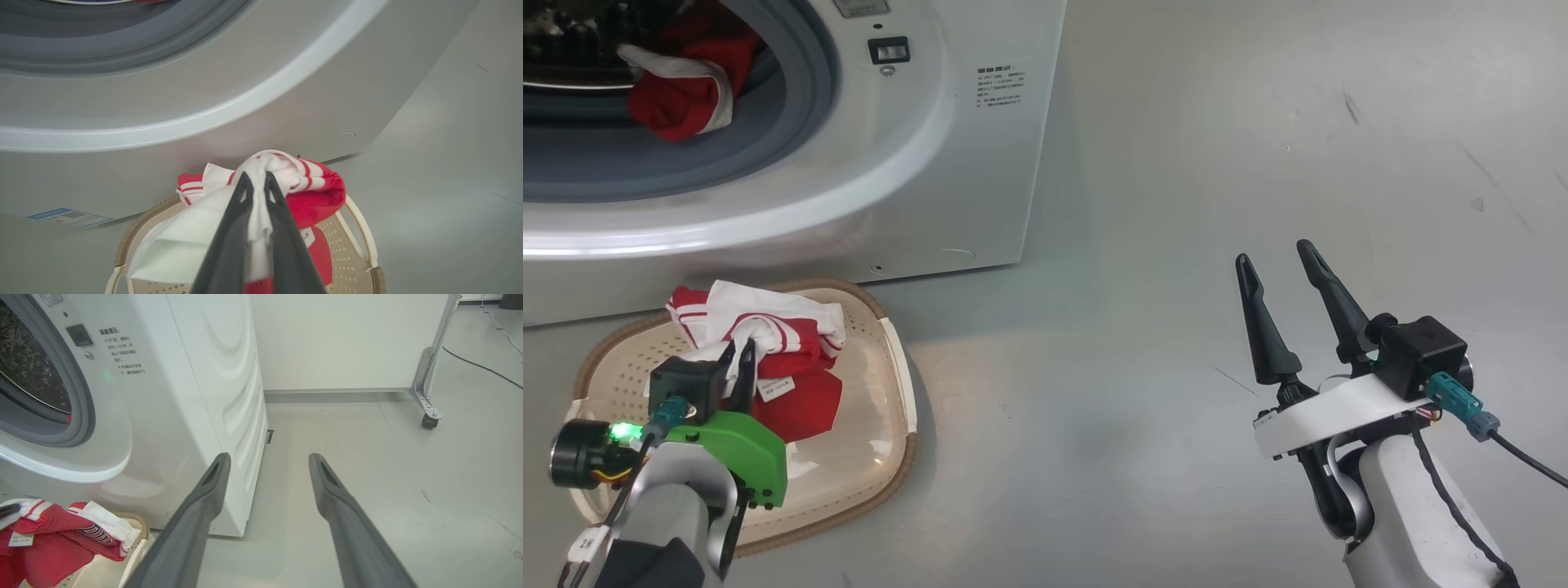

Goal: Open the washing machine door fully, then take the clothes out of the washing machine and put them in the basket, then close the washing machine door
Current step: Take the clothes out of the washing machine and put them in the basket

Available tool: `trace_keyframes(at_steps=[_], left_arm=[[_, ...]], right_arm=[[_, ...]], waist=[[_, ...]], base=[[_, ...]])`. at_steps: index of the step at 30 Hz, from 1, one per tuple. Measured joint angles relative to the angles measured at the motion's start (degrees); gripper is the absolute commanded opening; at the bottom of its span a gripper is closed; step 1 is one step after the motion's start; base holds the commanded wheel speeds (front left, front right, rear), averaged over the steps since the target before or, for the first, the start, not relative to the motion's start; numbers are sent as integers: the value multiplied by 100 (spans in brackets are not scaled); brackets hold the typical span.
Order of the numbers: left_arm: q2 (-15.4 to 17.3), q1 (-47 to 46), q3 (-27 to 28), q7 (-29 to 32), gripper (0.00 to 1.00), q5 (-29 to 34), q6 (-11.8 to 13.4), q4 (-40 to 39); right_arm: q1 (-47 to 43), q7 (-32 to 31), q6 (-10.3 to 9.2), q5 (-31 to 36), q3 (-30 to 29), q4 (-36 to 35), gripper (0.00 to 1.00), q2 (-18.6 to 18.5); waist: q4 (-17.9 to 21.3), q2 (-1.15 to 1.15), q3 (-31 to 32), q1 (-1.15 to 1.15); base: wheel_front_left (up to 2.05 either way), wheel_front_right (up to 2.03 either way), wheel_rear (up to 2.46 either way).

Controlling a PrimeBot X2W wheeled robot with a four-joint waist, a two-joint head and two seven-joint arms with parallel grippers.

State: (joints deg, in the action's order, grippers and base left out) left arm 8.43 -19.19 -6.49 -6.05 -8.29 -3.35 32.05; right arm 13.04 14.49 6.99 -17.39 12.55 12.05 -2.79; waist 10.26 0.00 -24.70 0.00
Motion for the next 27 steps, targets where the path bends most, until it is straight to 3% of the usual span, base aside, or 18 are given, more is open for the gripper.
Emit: trace_keyframes(at_steps=[19,27], left_arm=[[10,-506,-125,75,0,107,-76,946],[143,-567,137,93,0,65,157,1495]], right_arm=[[185,1,1,-1,-22,-55,100,1],[206,1,1,38,-23,-54,100,1]], waist=[[238,0,-506,0],[205,0,-573,0]], base=[[0,0,0],[0,0,0]])
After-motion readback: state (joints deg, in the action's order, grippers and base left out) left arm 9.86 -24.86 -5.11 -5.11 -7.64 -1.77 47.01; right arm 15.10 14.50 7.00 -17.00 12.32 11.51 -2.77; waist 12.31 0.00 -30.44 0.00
